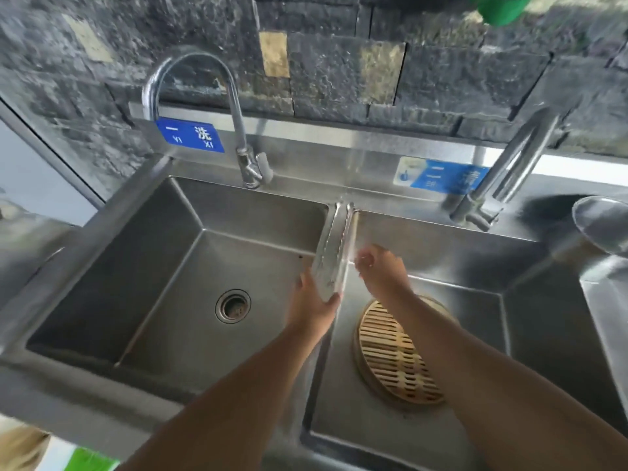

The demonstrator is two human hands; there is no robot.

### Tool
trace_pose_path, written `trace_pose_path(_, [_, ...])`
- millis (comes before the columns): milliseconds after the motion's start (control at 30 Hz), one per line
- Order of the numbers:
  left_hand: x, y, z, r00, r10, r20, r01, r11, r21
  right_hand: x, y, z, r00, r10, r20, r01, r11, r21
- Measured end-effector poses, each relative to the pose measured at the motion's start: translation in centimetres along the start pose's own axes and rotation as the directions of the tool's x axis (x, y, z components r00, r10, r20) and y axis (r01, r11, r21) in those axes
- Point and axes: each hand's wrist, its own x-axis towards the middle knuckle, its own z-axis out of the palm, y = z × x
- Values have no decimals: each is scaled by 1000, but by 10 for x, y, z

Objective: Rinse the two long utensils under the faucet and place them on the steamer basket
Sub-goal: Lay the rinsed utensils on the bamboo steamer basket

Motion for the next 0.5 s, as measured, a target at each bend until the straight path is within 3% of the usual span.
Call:
trace_pose_path(100, [3, -7, 13, 999, 1, -48, 8, 983, 185, 5, 15, 14, 998, -55, 22, 57, 990, -130])
trace_pose_path(267, [15, -20, 39, 977, -209, -42, 213, 955, 205, 29, 24, 47, 1000, 6, 27, -4, 997, -80])
trace_pose_path(500, [21, -38, 59, 976, -69, -206, 144, 916, 375, 75, 30, 69, 989, 149, 9, -149, 989, -23])
